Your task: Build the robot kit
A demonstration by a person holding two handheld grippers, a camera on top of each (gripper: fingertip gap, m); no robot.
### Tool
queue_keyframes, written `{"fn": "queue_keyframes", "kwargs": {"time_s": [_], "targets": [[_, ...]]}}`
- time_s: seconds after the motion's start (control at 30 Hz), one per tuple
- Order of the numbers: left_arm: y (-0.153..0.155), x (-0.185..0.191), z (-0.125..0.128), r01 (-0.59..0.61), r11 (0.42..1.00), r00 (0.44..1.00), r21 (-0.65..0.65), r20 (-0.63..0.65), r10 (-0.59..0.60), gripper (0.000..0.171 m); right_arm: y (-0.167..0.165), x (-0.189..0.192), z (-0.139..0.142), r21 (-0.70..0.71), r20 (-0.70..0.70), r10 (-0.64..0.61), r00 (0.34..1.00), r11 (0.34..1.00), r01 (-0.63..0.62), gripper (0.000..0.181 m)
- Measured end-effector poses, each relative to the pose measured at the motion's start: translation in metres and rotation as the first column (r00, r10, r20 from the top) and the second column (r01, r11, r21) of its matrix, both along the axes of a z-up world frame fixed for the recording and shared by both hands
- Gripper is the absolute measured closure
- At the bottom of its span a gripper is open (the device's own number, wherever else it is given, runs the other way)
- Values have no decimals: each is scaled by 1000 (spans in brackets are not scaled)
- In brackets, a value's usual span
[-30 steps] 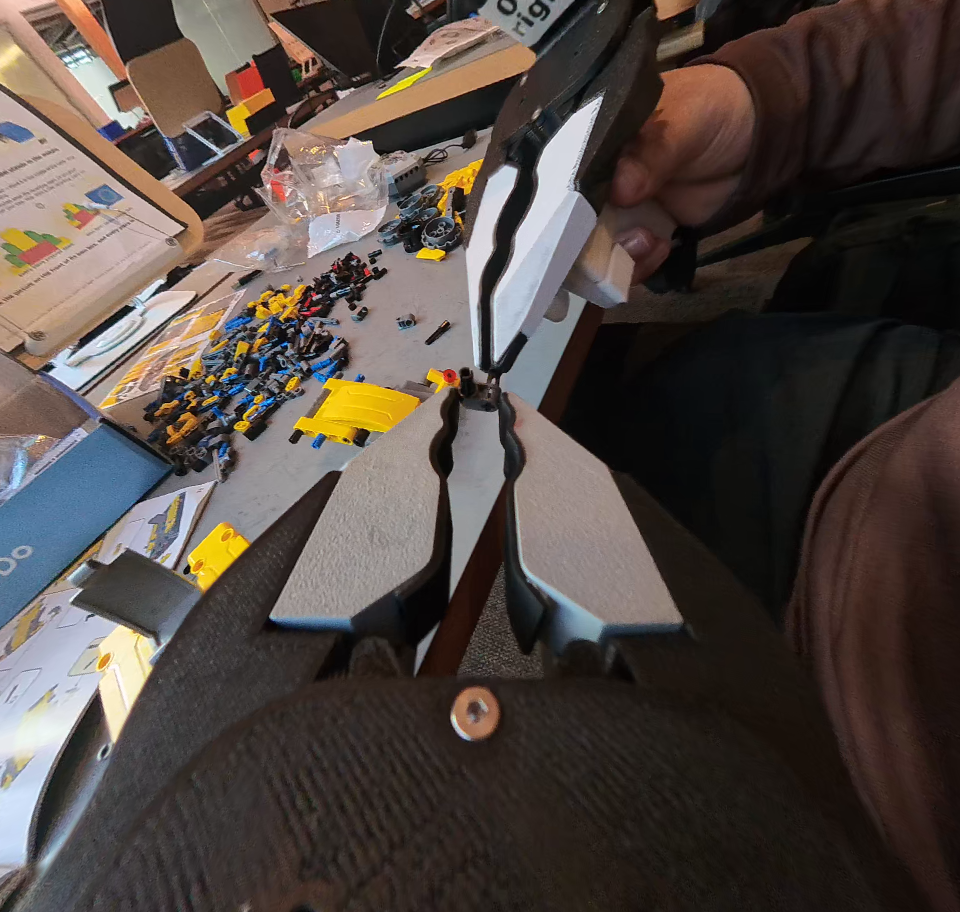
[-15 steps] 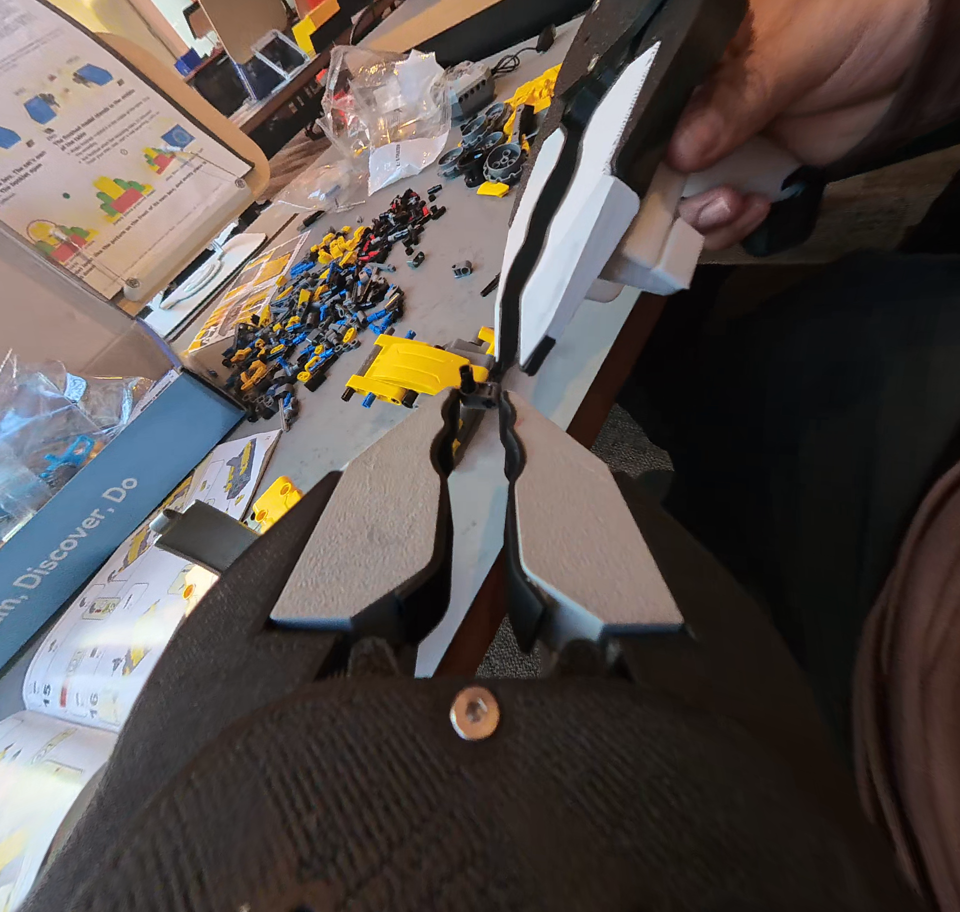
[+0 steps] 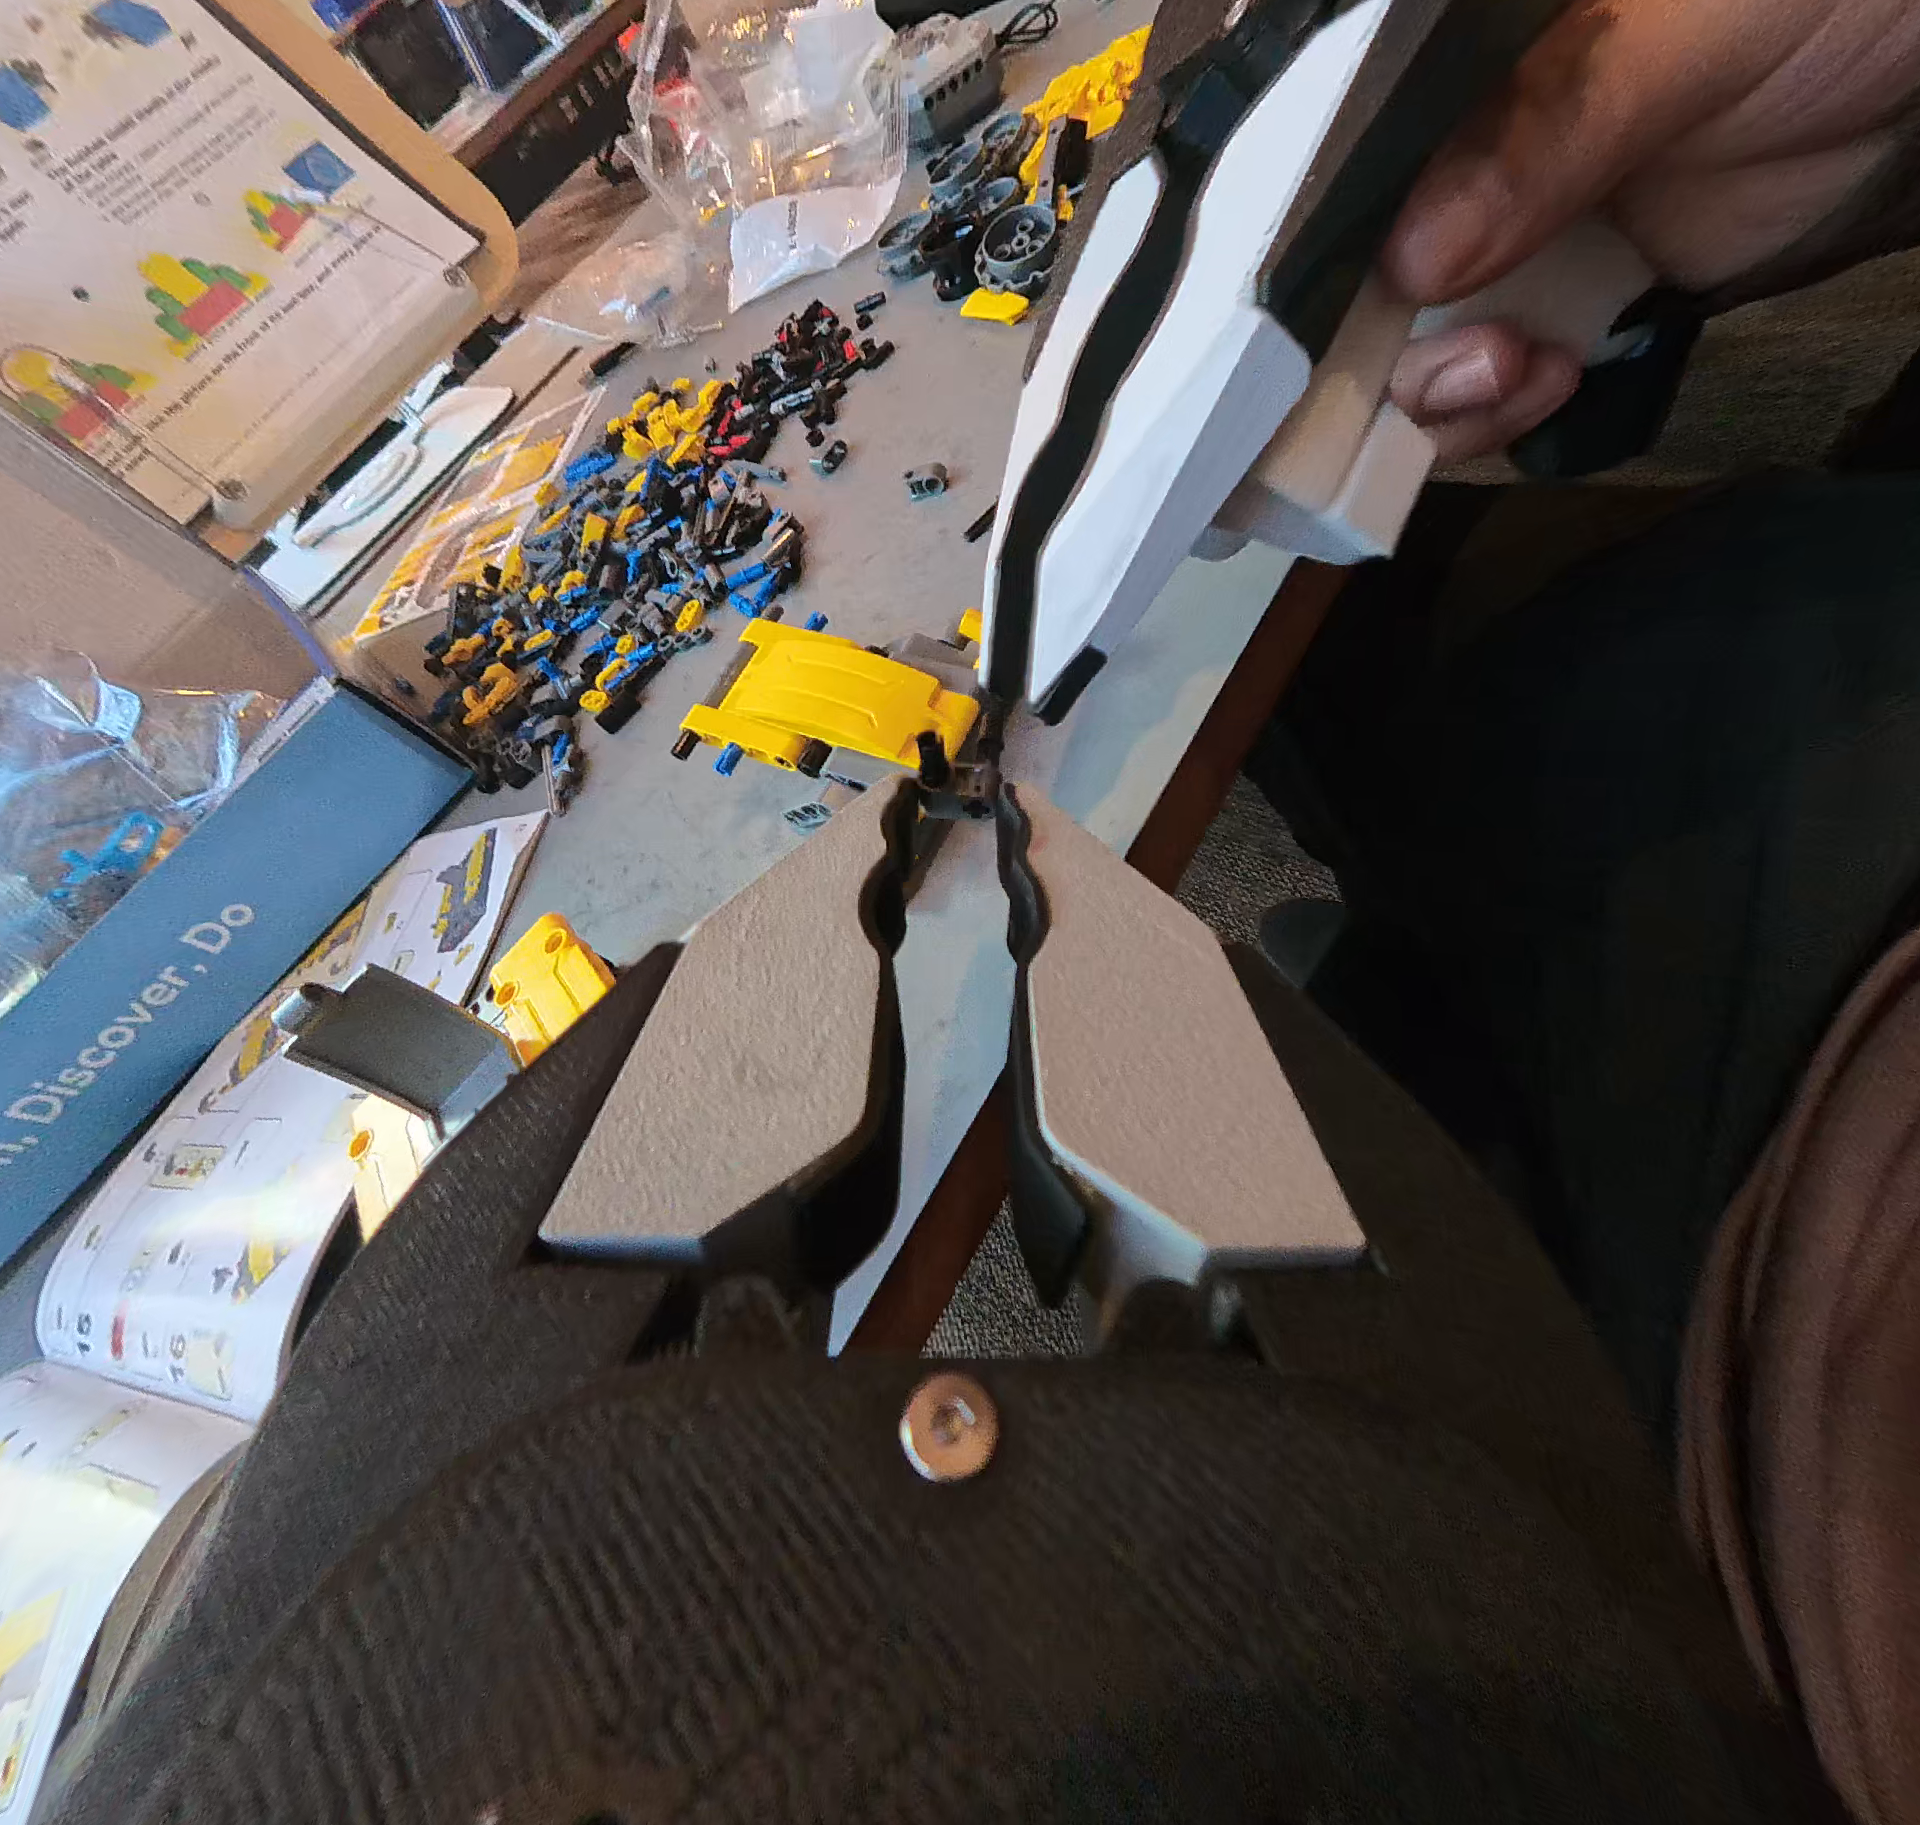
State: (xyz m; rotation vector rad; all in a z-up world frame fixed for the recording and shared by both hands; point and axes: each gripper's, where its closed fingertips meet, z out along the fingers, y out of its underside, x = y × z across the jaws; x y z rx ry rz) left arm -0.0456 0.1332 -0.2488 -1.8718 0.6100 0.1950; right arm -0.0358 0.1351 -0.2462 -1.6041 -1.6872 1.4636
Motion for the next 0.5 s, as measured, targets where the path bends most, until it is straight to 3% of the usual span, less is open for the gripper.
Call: {"fn": "queue_keyframes", "kwargs": {"time_s": [0.5], "targets": [[-1,8,8,26,999,1000,37,-11,-25,159,-2,-2,-1,-126,15,1,1000,992,1,167]]}}
